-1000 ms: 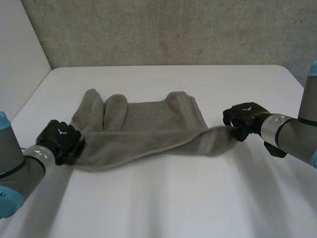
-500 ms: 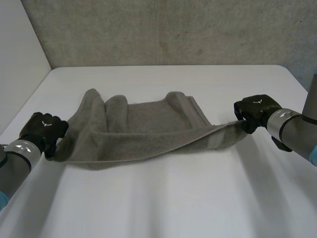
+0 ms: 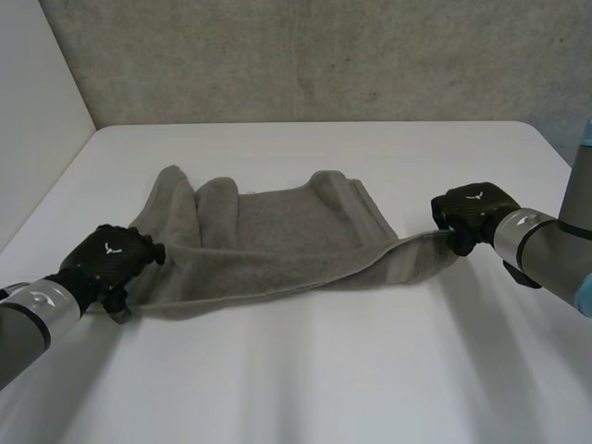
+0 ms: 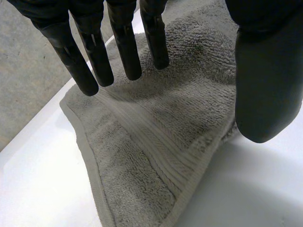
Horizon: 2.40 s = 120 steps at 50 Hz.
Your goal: Fold the towel.
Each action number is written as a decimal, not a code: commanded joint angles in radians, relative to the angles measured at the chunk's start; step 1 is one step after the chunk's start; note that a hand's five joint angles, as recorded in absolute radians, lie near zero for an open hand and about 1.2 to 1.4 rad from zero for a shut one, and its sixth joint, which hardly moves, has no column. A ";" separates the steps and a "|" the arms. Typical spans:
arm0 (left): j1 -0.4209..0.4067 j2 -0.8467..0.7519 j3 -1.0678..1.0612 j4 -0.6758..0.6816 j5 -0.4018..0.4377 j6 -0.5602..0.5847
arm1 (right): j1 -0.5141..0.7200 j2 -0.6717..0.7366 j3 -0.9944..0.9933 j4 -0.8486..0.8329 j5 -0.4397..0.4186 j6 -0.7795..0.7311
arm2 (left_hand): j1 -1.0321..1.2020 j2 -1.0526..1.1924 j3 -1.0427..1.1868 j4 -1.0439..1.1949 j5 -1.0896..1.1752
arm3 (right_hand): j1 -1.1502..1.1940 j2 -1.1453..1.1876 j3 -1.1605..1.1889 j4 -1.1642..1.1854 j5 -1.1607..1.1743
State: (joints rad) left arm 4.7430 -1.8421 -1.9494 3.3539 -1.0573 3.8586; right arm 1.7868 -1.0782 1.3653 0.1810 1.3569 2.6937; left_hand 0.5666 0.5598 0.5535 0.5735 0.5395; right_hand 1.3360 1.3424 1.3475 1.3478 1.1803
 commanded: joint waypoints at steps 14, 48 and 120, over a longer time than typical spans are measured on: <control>-0.014 -0.101 0.026 0.012 -0.012 0.010 | -0.003 0.004 0.006 -0.008 0.001 0.000 | -0.015 -0.009 -0.002 -0.022 -0.163 | 0.060 0.054 0.049 0.048 0.041; -0.092 -0.164 0.196 0.022 -0.102 -0.010 | -0.012 -0.083 -0.014 -0.026 0.002 0.008 | 0.830 0.836 0.843 0.823 0.682 | 0.060 0.054 0.049 0.048 0.041; -0.244 -0.207 1.117 0.187 -0.368 -0.556 | 0.103 -0.020 -0.465 -0.671 0.223 -0.428 | 0.830 0.836 0.843 0.823 0.682 | 0.060 0.054 0.049 0.048 0.041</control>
State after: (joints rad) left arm 4.4698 -2.0958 -0.8087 3.6591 -1.4757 3.4208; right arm 1.8919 -1.0505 0.8569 -0.5917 1.5991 2.2539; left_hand 1.4596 1.5224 1.5463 1.5191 1.5085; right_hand 1.3363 1.3506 1.3511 1.3479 1.1826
